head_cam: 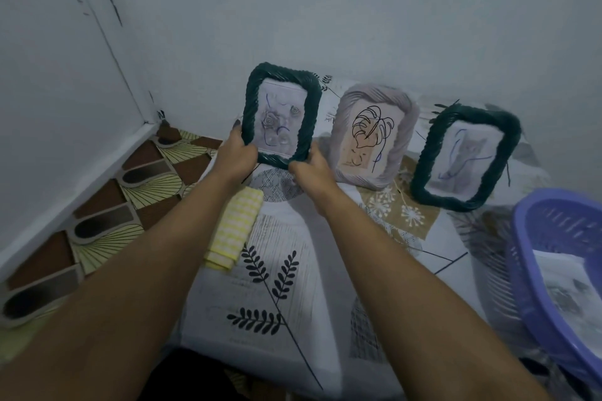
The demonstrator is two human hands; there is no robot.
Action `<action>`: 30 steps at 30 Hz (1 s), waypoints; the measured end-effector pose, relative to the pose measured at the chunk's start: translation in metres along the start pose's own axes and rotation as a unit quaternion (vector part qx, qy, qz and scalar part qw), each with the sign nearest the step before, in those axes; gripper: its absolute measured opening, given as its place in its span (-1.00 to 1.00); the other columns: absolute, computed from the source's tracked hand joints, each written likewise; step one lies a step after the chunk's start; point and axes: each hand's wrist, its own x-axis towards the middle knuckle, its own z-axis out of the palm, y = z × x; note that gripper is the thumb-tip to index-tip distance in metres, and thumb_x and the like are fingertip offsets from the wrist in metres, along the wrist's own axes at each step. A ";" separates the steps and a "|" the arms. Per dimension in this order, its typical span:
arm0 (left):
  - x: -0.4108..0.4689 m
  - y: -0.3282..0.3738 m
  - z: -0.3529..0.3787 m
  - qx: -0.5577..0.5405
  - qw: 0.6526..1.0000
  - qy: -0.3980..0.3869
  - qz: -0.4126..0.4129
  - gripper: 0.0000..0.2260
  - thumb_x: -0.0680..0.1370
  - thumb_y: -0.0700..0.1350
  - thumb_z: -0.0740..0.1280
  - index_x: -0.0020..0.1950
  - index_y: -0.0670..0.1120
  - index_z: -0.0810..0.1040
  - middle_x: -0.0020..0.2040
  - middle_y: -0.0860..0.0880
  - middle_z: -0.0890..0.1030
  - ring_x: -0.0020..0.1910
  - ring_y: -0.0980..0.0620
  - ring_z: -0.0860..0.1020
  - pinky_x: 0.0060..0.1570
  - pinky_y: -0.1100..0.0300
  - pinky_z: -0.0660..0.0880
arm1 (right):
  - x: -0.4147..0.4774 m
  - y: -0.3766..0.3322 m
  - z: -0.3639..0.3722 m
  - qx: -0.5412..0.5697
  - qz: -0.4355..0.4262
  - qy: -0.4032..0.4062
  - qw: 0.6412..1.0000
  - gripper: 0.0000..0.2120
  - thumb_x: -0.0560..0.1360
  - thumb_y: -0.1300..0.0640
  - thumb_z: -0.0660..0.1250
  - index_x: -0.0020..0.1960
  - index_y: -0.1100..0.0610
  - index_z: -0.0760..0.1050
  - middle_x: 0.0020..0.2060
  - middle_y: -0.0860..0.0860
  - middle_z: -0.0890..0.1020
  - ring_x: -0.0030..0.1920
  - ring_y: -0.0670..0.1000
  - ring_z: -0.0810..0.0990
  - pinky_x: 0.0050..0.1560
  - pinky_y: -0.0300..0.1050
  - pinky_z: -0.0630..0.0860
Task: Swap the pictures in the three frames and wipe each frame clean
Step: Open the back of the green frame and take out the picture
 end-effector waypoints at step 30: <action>-0.210 0.074 0.018 -0.176 0.977 -0.062 0.100 -0.75 0.61 -0.32 0.29 0.25 -0.10 0.48 0.15 -0.02 0.55 -0.09 0.04 0.61 -0.18 0.22 0.61 | -0.213 0.014 -0.126 0.169 0.033 0.049 0.984 -0.54 0.52 0.38 0.18 0.35 0.06 0.47 0.03 0.13 0.67 -0.14 0.07 0.57 -0.27 -0.25 0.55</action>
